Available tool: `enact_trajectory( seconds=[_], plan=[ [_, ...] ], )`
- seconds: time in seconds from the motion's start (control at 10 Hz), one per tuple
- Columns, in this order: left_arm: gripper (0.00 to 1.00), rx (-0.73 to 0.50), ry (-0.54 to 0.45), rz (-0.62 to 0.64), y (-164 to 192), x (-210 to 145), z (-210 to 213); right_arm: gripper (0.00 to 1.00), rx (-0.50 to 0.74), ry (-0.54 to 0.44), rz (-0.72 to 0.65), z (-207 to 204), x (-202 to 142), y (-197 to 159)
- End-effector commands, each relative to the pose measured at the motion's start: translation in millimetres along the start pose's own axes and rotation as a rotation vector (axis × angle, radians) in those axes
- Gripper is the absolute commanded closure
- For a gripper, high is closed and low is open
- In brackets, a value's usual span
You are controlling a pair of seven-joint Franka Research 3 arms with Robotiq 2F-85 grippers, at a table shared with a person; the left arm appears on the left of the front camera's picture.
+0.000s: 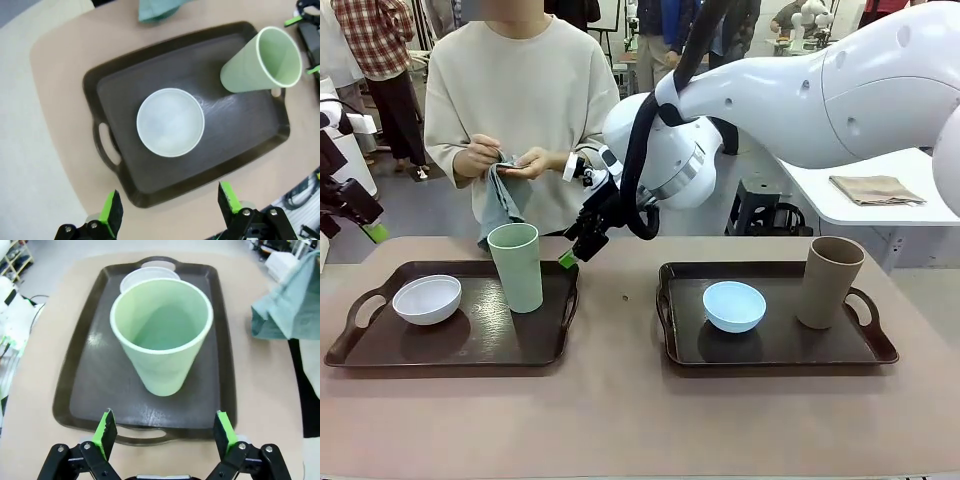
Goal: Set up a tray with a mat and arrange the tableware.
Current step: Pick up the Picnic Bowl and Reusable plastic cup from the Handle tray in front of the human's position and hold them in the air.
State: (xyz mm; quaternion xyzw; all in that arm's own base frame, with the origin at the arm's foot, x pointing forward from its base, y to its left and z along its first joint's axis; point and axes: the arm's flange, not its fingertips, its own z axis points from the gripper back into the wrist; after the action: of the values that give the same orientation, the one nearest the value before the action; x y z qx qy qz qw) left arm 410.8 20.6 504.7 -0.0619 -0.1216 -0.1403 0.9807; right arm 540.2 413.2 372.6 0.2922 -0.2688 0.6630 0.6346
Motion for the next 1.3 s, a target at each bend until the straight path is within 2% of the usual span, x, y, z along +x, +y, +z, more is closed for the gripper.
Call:
enact_trajectory(
  seconds=[0.0, 0.1, 0.3, 0.4, 0.6, 0.8, 1.2],
  plan=[
    [0.00, -0.118, -0.046, 0.040, -4, -4, 1, 0.00, -0.137, 0.055, -0.123, 16, -1, 1],
    [0.00, 0.000, 0.000, 0.000, 0, 0, 0, 0.00, 0.000, 0.000, 0.000, 0, 0, 0],
    [0.00, 0.000, 0.000, 0.000, 0, 0, 0, 0.00, 0.000, 0.000, 0.000, 0, 0, 0],
    [0.00, -0.028, -0.013, 0.013, -2, 1, 0, 0.00, -0.042, 0.000, -0.035, 4, 1, -3],
    [0.00, 0.032, 0.026, 0.046, 5, 11, -24, 0.00, 0.009, -0.067, -0.060, -14, -13, -12],
    [0.00, 0.078, 0.055, 0.086, 12, 8, -35, 0.00, -0.026, -0.148, -0.100, -24, -23, -22],
    [0.00, 0.070, 0.086, 0.138, 25, 5, -58, 0.00, 0.100, -0.239, -0.093, -52, -26, -18]
  ],
)
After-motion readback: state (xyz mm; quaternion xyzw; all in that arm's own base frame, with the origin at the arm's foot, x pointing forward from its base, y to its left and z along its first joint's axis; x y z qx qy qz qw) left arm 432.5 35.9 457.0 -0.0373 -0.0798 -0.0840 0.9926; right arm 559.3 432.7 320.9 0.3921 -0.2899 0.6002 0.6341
